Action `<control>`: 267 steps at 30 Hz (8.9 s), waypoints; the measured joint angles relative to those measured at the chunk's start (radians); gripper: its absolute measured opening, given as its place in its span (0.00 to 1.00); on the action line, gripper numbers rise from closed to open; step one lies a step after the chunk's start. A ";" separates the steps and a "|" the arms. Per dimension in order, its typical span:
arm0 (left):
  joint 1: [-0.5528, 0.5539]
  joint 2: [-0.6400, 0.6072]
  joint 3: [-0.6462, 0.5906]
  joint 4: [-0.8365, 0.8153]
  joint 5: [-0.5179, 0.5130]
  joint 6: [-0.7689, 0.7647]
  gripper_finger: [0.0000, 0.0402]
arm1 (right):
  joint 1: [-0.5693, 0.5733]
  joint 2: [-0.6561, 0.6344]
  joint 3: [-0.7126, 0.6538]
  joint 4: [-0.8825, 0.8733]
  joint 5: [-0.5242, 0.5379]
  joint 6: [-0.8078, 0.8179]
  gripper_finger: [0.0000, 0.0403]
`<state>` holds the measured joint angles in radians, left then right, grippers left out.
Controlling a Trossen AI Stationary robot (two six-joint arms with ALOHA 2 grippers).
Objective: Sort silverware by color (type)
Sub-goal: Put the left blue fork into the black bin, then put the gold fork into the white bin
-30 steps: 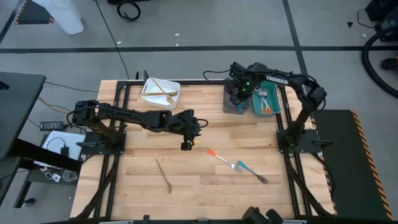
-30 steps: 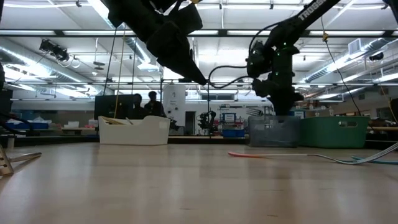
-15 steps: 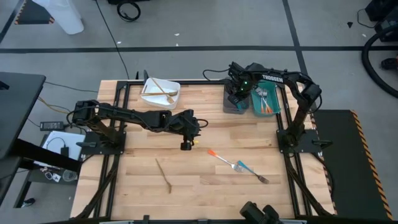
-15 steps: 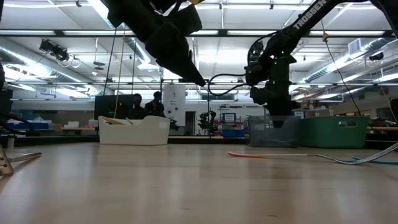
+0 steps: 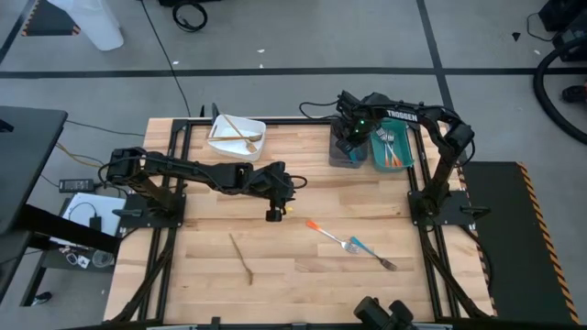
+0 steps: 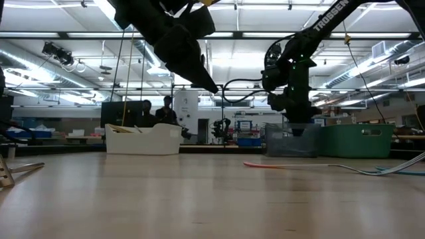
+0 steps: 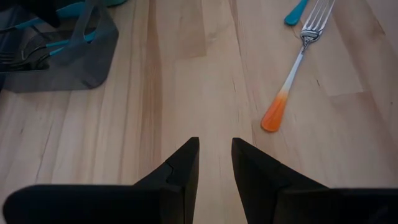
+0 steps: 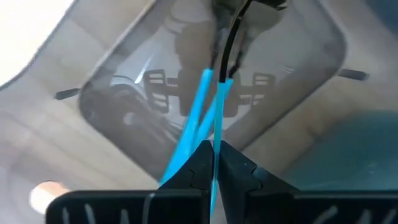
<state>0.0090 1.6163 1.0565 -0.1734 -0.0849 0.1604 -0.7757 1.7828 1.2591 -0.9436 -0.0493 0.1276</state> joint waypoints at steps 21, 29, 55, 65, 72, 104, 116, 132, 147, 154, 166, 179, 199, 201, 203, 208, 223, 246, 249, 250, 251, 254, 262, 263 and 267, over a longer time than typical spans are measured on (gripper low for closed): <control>0.000 0.000 0.000 0.000 0.000 -0.001 0.26 | 0.021 -0.004 0.050 -0.069 -0.027 -0.026 0.20; 0.000 0.000 0.000 0.000 0.000 -0.002 0.26 | 0.101 -0.004 0.164 -0.100 0.001 -0.026 0.20; -0.003 -0.001 0.000 -0.269 0.000 0.008 0.26 | 0.438 -0.004 0.246 -0.139 0.054 -0.027 0.20; -0.035 -0.001 0.000 -0.487 0.000 -0.019 0.26 | 0.554 -0.004 0.191 -0.150 0.153 -0.026 0.20; -0.081 -0.001 0.000 -0.509 0.000 -0.019 0.26 | 0.616 -0.004 0.136 -0.147 0.192 0.001 0.19; -0.403 -0.001 0.000 -0.696 0.045 0.061 0.26 | 0.808 -0.004 0.058 -0.266 0.366 0.143 0.19; -0.519 -0.001 0.000 -0.609 0.046 -0.007 0.26 | 0.891 -0.004 -0.020 -0.246 0.430 0.207 0.19; -0.567 -0.001 -0.063 -0.622 0.042 -0.158 0.16 | 1.022 -0.004 -0.021 -0.242 0.555 0.300 0.19; -0.592 -0.001 -0.102 -0.476 -0.034 -0.192 0.16 | 1.032 -0.004 -0.021 -0.236 0.573 0.296 0.19; -0.609 -0.001 -0.102 -0.393 -0.020 -0.072 0.19 | 1.032 -0.004 -0.021 -0.236 0.573 0.291 0.19; -0.597 0.000 -0.185 -0.402 -0.025 -0.069 0.41 | 1.032 -0.004 -0.021 -0.212 0.573 0.287 0.19; -0.531 -0.004 -0.261 -0.322 0.046 -0.039 0.35 | 1.032 -0.004 -0.021 -0.186 0.572 0.266 0.19; -0.533 -0.002 -0.264 -0.318 0.015 -0.009 0.35 | 1.032 -0.004 -0.021 -0.174 0.572 0.266 0.19; -0.533 -0.002 -0.264 -0.318 0.015 -0.008 0.32 | 1.032 -0.004 -0.021 -0.174 0.572 0.266 0.19; -0.533 -0.002 -0.265 -0.318 0.017 -0.007 0.27 | 1.032 -0.004 -0.021 -0.175 0.572 0.266 0.19; -0.533 -0.001 -0.265 -0.319 0.019 0.002 0.13 | 1.032 -0.004 -0.021 -0.172 0.572 0.266 0.19; -0.532 0.005 -0.216 -0.420 -0.003 0.031 0.05 | 1.032 -0.004 -0.021 -0.167 0.571 0.262 0.19; -0.446 -0.020 -0.092 -0.759 -0.288 0.001 0.04 | 1.032 -0.004 -0.021 -0.148 0.567 0.263 0.19; -0.416 -0.058 -0.092 -0.777 -0.320 0.001 0.04 | 1.032 -0.004 -0.021 -0.140 0.566 0.265 0.19; -0.405 -0.074 -0.092 -0.786 -0.337 0.001 0.04 | 1.032 -0.004 -0.021 -0.135 0.566 0.266 0.19; -0.394 -0.093 -0.092 -0.793 -0.350 0.002 0.04 | 1.032 -0.004 -0.021 -0.131 0.566 0.265 0.19; -0.351 -0.149 -0.092 -0.797 -0.381 0.008 0.04 | 1.032 -0.004 -0.021 -0.118 0.567 0.263 0.19; -0.205 -0.227 -0.091 -0.796 -0.448 0.063 0.04 | 1.032 -0.004 -0.021 -0.089 0.569 0.255 0.19; -0.187 -0.227 -0.091 -0.798 -0.456 0.076 0.04 | 1.032 -0.004 -0.021 -0.089 0.570 0.254 0.19; -0.118 -0.226 -0.091 -0.797 -0.473 0.138 0.04 | 1.032 -0.004 -0.021 -0.087 0.569 0.254 0.19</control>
<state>-0.1089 1.3901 0.9657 -0.9700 -0.5576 0.2980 0.2562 1.7790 1.2381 -1.0307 0.5201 0.3817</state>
